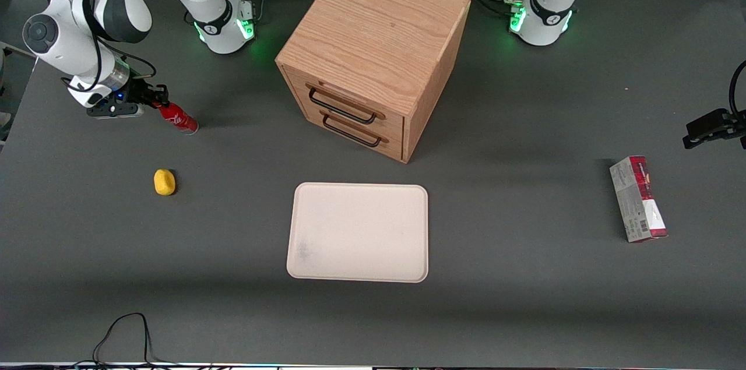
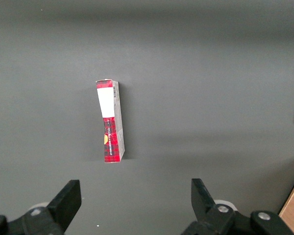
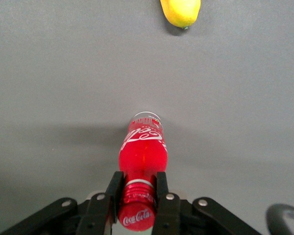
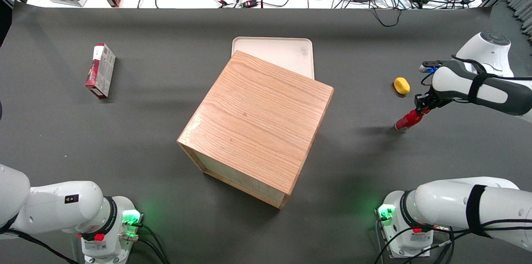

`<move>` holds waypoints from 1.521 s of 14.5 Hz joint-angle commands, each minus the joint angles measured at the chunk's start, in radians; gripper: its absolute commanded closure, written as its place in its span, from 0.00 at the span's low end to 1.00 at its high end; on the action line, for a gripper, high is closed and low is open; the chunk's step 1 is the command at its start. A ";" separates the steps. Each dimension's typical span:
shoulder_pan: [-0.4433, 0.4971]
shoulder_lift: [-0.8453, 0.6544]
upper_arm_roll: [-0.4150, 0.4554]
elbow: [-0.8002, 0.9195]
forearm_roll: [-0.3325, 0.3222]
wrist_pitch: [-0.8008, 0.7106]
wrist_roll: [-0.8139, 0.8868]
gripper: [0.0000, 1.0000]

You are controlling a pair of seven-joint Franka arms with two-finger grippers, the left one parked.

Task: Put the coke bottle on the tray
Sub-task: 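Close the right gripper on the bottle's neck, then lift the bottle with the right gripper and swing it upright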

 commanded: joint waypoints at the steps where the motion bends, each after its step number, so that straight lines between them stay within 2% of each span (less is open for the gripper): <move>1: 0.007 -0.022 0.002 0.074 -0.015 -0.077 -0.008 1.00; 4: 0.007 -0.025 0.053 0.217 -0.007 -0.221 0.004 1.00; 7: 0.027 -0.020 0.073 0.427 -0.003 -0.436 0.004 1.00; 13: 0.111 0.076 0.071 0.907 0.000 -0.819 -0.009 1.00; 14: 0.114 0.107 0.070 0.983 0.023 -0.871 -0.011 1.00; 15: 0.114 0.138 0.067 1.048 0.055 -0.908 -0.017 1.00; 19: 0.114 0.260 0.070 1.205 0.083 -0.930 -0.059 1.00; 22: 0.117 0.404 0.081 1.373 0.169 -0.935 -0.060 1.00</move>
